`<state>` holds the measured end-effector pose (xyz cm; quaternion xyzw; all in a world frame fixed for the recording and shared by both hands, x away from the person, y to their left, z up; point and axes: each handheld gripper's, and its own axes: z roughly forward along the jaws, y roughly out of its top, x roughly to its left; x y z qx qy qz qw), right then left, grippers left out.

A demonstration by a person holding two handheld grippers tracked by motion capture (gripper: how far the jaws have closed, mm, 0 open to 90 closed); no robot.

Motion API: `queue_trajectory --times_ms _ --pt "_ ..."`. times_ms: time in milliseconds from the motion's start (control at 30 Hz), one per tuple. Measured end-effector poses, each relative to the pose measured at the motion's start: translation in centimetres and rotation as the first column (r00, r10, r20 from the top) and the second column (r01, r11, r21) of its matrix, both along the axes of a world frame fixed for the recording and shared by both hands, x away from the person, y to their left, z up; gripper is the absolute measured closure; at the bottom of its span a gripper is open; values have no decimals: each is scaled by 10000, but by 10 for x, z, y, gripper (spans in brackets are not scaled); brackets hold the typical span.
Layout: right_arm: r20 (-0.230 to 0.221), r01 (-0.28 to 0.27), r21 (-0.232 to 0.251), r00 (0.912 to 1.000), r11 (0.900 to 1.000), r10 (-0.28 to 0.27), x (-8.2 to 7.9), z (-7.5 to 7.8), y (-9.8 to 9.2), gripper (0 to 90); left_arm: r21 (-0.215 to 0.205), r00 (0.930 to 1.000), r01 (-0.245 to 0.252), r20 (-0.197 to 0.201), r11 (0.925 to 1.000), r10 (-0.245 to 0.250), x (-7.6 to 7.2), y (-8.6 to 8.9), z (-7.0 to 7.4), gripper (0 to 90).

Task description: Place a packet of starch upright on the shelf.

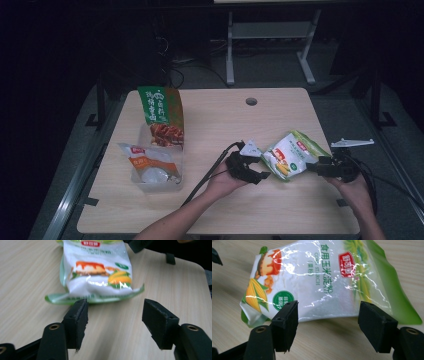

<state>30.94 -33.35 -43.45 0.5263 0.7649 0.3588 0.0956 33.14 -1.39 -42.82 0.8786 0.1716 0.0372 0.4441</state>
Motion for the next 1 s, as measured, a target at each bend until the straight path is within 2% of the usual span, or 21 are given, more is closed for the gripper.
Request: queue_trajectory --times_ms 233,333,500,633,800,1000 --pt "-240 329 243 9992 9992 -323 -1 -13 -9 322 78 10000 -7 -34 10000 7 13 -23 -1 409" --pt "-320 463 341 9985 9983 -452 0 -16 -12 324 78 9999 -159 -44 9998 159 17 -28 -3 405" --pt "-577 769 549 9956 9955 -737 -3 -21 -19 326 437 9998 -166 -92 9989 170 22 -33 -8 405" --pt "-646 763 775 9954 9941 -714 -2 -23 -21 326 369 9996 -189 -186 9991 196 24 -34 -10 414" --pt "-823 855 1414 9938 9863 -743 11 -27 -18 307 394 9996 -160 -206 9991 168 25 -35 -10 412" --pt "-996 885 2138 9927 9729 -685 19 -30 -14 312 386 9993 -173 -317 9991 185 25 -35 -11 410"
